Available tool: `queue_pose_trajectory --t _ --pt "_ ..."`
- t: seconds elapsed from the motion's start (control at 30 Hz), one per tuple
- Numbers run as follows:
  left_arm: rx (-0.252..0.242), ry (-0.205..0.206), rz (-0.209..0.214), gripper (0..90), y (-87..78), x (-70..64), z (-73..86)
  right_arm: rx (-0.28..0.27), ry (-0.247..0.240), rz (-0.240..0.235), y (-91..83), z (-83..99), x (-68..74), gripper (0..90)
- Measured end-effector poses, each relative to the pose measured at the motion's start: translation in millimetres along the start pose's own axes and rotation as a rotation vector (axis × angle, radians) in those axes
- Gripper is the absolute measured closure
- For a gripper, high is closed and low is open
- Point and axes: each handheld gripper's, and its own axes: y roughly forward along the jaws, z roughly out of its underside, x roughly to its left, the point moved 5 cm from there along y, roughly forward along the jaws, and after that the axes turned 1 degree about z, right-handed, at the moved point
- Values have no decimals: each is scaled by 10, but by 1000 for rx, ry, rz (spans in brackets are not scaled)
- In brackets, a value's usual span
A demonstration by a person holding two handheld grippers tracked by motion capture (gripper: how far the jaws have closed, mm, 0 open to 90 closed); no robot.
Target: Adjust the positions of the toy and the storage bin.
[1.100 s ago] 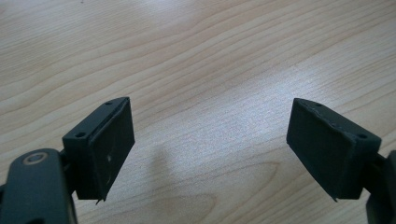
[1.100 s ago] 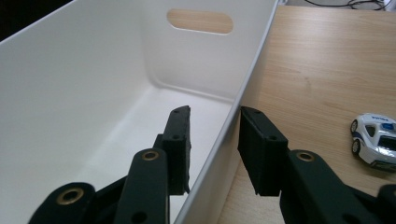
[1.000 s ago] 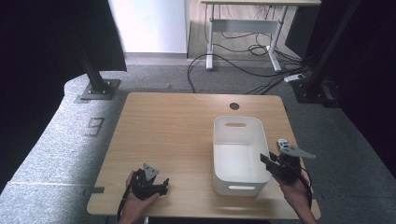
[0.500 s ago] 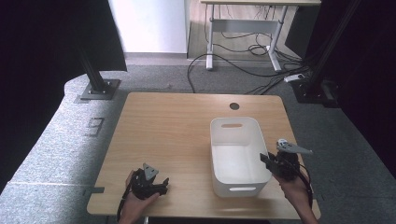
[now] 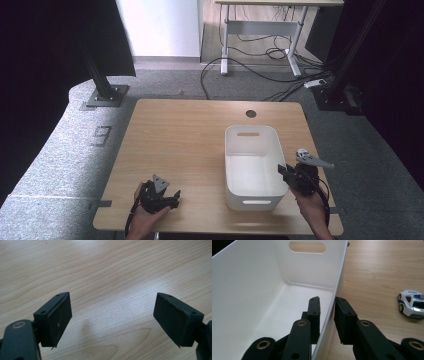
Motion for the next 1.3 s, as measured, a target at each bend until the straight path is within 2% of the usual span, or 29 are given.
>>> queue_pose_trajectory --t 0.33,1.3 --pt "-1 -3 2 152 -1 13 2 -11 14 16 66 -33 86 740" --pt "3 0 1 152 7 -6 3 -5 -18 5 223 -124 269 732"
